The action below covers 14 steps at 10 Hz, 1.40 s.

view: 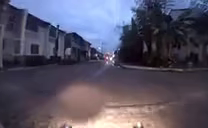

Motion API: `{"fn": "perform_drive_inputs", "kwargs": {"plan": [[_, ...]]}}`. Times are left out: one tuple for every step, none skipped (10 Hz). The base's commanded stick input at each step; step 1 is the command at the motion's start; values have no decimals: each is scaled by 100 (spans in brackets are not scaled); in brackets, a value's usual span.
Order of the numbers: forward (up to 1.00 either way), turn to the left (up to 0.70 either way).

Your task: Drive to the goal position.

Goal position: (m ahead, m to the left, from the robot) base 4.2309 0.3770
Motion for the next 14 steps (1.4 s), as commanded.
{"fn": "perform_drive_inputs", "kwargs": {"plan": [[50, 0], [50, 0], [50, 0], [50, 0], [50, 0], [50, 0], [50, 0], [50, 0], [50, 0], [50, 0], [50, 0], [50, 0], [50, 0], [50, 0]]}}
